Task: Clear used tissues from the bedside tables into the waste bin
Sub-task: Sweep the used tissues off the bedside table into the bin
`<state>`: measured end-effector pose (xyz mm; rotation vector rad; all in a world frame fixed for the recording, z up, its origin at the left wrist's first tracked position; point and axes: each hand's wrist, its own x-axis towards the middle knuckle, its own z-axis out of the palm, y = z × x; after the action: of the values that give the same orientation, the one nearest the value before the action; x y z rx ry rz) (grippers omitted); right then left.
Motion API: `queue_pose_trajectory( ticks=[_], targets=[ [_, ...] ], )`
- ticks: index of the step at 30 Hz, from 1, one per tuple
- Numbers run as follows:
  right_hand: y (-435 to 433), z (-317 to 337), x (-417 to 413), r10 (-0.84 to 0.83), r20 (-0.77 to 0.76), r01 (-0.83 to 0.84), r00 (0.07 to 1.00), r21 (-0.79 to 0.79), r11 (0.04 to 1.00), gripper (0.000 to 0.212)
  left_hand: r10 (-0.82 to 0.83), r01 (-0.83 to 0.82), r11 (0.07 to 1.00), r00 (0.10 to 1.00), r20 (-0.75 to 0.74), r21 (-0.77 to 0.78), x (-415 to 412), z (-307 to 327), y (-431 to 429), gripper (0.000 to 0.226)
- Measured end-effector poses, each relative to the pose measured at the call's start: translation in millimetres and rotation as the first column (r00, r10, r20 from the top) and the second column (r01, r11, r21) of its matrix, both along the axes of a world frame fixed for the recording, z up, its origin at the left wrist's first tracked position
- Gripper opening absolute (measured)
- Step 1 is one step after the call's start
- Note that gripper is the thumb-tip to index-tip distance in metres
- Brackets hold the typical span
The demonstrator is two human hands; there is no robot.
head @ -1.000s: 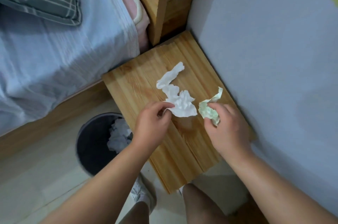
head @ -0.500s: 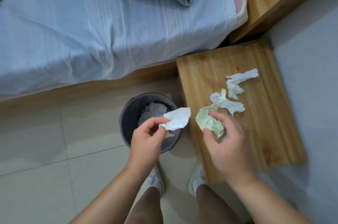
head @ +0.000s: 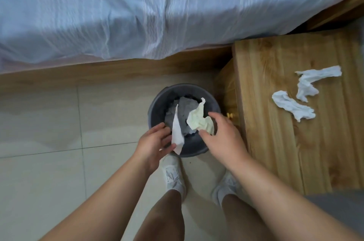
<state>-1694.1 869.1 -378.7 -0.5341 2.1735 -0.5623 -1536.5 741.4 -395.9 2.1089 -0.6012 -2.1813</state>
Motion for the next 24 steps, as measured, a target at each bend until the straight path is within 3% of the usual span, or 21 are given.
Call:
queue_pose_trajectory(
  ticks=[4, 7, 11, 14, 18, 21, 24],
  targets=[
    [12.0, 7.2, -3.4, 0.007, 0.017, -0.007, 1.000, 0.010, 1.000, 0.055, -0.048, 0.057, 0.993, 0.995, 0.083, -0.101, -3.0, 0.6, 4.6, 0.027],
    [27.6, 24.3, -15.4, -0.025, 0.019, 0.025, 1.000, -0.020, 0.999, 0.046, -0.172, 0.189, 0.958, 0.980, 0.098, -0.215, -19.4, 13.7, 14.4, 0.015],
    [56.2, 50.0, -52.3, -0.156, -0.026, 0.153, 0.987, -0.102, 0.983, 0.029, -0.429, 0.439, 0.799, 0.895, 0.122, -0.411, -66.5, 41.1, 35.7, 0.012],
    [79.5, 67.2, -96.1, -0.281, -0.089, 0.259, 0.956, -0.200, 0.945, 0.020, -0.558, 0.525, 0.692, 0.825, 0.095, -0.495, -118.9, 56.5, 55.5, 0.009],
    [105.0, 78.7, -158.1, -0.302, -0.252, 0.229, 0.919, -0.282, 0.932, 0.023, -0.727, 0.675, 0.393, 0.644, 0.240, -0.624, -185.3, 63.8, 90.0, 0.028],
    [111.4, 73.6, -199.7, -0.138, -0.476, 0.025, 0.869, -0.236, 0.971, 0.033, -0.767, 0.725, 0.159, 0.518, 0.378, -0.670, -219.7, 61.5, 113.5, 0.037],
    [107.1, 61.9, -225.5, 0.038, -0.475, -0.101, 0.879, -0.108, 0.989, 0.052, -0.733, 0.748, -0.082, 0.403, 0.548, -0.658, -242.8, 52.3, 131.2, 0.044]
  ],
)
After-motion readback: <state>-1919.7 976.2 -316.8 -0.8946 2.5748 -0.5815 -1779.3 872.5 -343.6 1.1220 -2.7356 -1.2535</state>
